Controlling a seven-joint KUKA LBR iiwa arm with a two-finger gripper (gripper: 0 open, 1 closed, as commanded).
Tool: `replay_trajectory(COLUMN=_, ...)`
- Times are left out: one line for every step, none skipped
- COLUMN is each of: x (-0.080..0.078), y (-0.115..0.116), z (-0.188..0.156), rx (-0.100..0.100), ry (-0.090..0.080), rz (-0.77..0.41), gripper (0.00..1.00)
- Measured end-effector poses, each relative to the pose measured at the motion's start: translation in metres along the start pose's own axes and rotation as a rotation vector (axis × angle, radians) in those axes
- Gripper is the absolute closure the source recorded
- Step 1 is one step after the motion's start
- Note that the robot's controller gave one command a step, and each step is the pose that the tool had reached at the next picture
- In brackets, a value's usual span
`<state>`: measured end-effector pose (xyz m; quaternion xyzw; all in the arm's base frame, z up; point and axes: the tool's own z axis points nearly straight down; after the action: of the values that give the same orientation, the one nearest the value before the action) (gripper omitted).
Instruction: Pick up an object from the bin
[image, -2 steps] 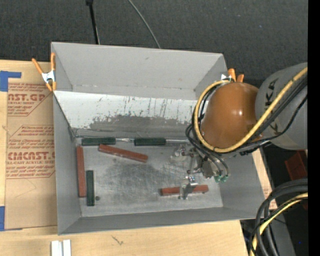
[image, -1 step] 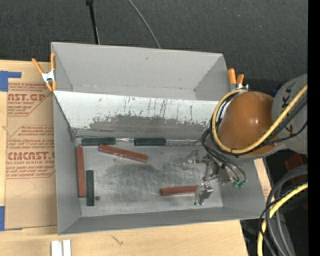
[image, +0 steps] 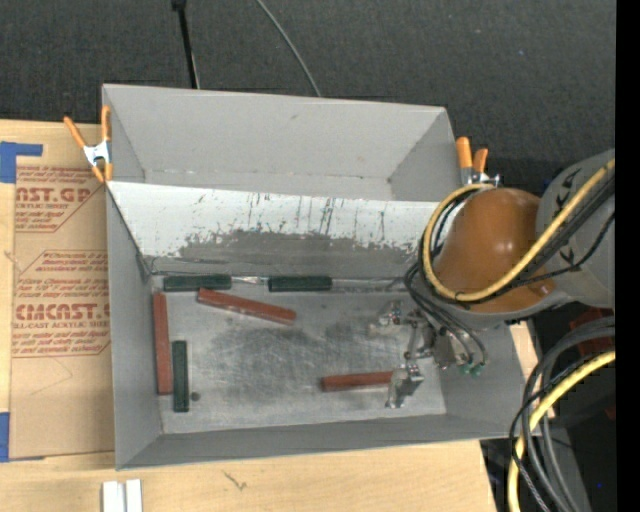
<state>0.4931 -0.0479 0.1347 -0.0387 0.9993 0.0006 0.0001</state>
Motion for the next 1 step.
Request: replay_trajectory(x=0.0041, y=-0.0055, z=0.065, rx=0.0, ry=-0.012, rz=0.019, gripper=0.0)
